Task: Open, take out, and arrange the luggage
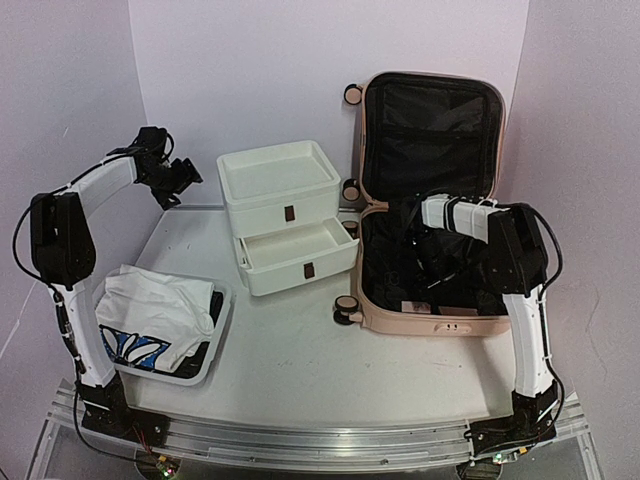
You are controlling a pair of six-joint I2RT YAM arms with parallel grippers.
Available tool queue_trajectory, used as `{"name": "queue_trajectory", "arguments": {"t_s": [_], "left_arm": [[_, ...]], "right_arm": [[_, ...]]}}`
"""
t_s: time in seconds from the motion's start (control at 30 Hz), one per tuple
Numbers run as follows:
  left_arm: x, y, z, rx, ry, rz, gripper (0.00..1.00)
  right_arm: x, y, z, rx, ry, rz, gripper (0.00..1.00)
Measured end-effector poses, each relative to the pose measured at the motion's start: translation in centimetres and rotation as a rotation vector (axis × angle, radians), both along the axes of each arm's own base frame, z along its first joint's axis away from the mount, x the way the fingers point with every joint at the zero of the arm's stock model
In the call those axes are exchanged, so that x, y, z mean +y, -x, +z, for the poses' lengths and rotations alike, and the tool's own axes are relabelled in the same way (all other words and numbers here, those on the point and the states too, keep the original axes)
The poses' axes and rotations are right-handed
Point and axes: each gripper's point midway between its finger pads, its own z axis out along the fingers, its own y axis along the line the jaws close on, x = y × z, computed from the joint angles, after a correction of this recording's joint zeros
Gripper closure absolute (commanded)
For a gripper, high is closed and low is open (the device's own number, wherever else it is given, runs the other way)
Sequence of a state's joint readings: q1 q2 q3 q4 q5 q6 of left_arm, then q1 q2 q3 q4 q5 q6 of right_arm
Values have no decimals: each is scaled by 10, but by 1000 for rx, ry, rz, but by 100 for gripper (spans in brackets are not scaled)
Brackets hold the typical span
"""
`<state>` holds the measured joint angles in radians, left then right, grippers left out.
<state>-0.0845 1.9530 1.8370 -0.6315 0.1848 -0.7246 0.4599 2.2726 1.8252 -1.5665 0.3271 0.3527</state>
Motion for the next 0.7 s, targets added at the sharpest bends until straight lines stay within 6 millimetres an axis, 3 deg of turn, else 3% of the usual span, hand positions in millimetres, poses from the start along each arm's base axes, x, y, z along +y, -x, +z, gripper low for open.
{"name": "queue_trajectory", "arguments": {"t_s": [0.3, 0.7], "left_arm": [[3, 1, -2, 7, 2, 3, 15], [5, -2, -16, 39, 14, 10, 16]], "right_arm": [[-2, 5, -23, 59, 36, -10, 22], [-14, -6, -18, -11, 138, 8, 37]]}}
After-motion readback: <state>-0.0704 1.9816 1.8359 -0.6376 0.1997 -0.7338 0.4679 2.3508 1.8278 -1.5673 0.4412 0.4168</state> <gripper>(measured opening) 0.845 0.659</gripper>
